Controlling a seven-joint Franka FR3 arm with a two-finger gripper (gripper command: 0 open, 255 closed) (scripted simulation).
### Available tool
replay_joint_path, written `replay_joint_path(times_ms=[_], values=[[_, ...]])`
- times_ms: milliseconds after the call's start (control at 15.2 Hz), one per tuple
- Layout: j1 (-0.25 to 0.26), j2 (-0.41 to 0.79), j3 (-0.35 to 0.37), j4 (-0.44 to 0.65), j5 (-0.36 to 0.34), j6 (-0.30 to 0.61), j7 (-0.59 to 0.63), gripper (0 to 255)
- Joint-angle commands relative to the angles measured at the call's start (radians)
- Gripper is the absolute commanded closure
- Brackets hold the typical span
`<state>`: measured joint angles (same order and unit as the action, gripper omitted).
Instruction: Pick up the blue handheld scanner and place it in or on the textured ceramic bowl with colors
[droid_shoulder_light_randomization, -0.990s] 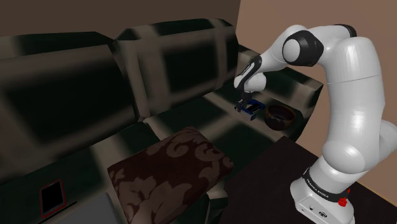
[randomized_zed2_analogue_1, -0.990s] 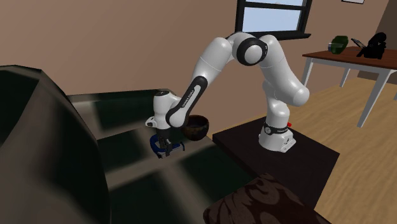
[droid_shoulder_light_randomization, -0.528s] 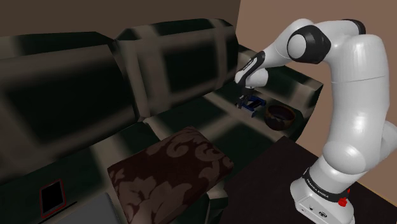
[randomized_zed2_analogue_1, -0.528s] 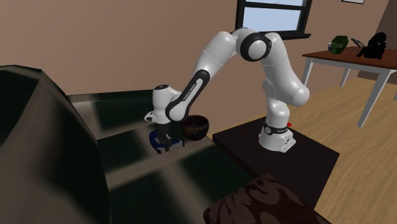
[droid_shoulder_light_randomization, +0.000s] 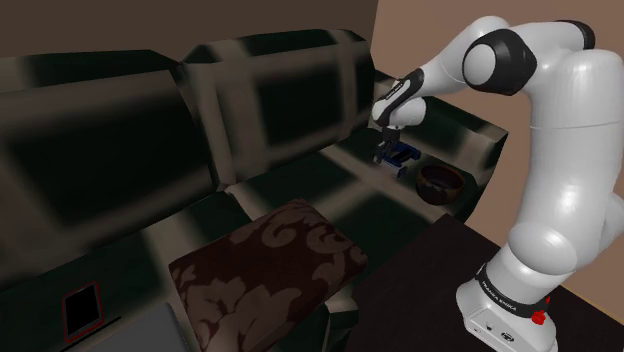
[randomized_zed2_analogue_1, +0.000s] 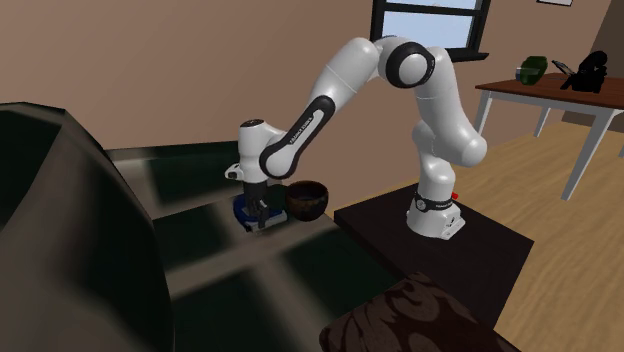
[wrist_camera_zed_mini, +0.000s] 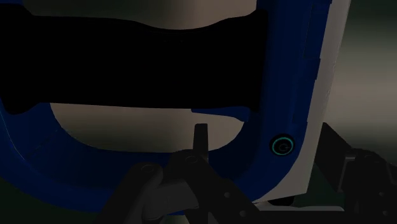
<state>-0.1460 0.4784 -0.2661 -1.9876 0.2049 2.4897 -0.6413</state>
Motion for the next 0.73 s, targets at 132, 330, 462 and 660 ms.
replay_joint_path(times_ms=[132, 330, 462, 660], values=[[0.008, -0.043, -0.013, -0.001, -0.018, -0.041, 0.011, 255], [0.014, -0.072, -0.020, 0.003, -0.031, -0.072, 0.019, 255], [0.017, -0.090, -0.025, 0.006, -0.039, -0.092, 0.025, 255], [0.022, -0.116, -0.031, 0.013, -0.051, -0.125, 0.033, 255]])
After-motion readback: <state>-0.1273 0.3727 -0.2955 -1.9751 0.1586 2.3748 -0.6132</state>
